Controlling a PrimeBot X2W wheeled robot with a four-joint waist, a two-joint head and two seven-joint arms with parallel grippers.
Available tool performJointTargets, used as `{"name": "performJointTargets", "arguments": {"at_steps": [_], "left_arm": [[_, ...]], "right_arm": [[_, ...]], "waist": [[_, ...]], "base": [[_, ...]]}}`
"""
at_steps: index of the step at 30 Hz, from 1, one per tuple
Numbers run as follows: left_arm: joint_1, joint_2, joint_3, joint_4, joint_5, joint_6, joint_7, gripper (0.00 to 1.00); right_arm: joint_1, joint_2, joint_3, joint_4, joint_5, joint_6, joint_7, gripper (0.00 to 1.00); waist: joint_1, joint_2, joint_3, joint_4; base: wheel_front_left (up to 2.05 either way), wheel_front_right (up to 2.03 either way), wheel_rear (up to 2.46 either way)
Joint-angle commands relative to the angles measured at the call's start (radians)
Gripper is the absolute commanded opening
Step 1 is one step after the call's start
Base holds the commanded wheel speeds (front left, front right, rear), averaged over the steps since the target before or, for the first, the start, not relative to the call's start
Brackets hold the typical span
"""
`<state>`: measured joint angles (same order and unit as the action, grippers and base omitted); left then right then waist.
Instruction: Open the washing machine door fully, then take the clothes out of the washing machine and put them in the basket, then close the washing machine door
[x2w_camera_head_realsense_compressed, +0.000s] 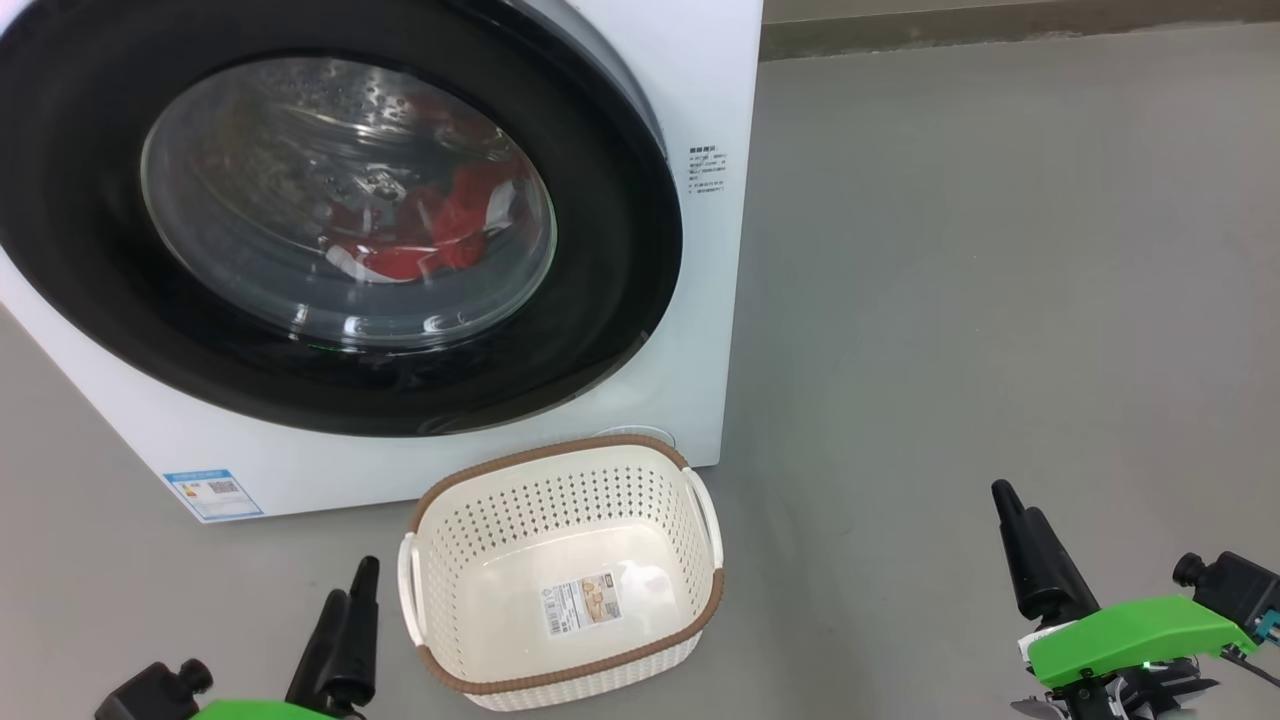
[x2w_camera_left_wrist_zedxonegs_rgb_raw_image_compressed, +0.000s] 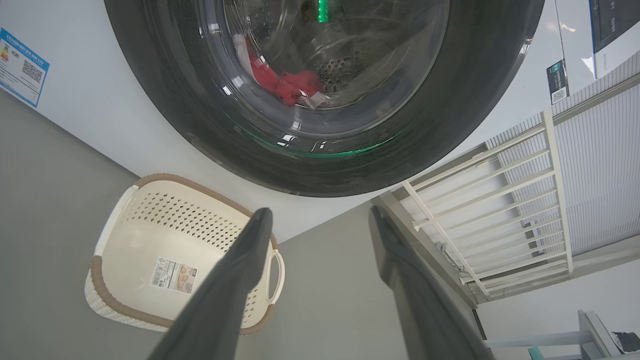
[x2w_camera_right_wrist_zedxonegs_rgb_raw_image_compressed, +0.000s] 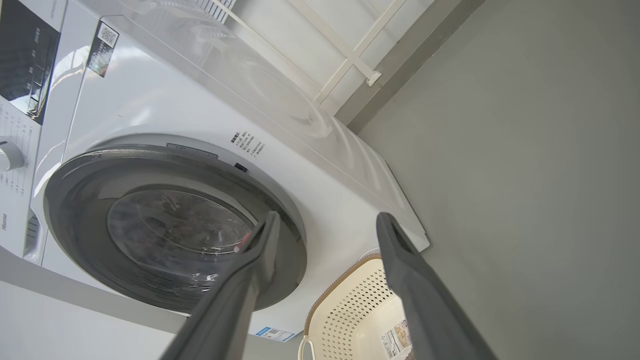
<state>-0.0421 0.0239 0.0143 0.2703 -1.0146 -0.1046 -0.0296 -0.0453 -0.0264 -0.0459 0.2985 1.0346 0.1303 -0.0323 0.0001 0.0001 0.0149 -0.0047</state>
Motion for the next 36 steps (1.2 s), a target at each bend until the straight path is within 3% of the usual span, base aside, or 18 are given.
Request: {"name": "performJointTargets", "arguments": {"at_steps": [1, 36], "left_arm": [[-0.042, 0.014, 0.008, -0.033, 0.043, 0.008, -0.015, 1.00], [-0.076, 0.019, -0.019, -0.066, 0.431, 0.038, -0.116, 1.00]], "right_arm": [[-0.051, -0.010, 0.012, -0.034, -0.035, 0.000, -0.014, 1.00], [-0.088, -0.023, 0.076, -0.072, -0.467, 0.000, -0.114, 1.00]], "waist": [[-0.0001, -0.0001, 0.001, 0.000], [-0.0001, -0.0001, 0.016, 0.006]], "base": [[0.00, 0.00, 0.00], [0.00, 0.00, 0.00]]}}
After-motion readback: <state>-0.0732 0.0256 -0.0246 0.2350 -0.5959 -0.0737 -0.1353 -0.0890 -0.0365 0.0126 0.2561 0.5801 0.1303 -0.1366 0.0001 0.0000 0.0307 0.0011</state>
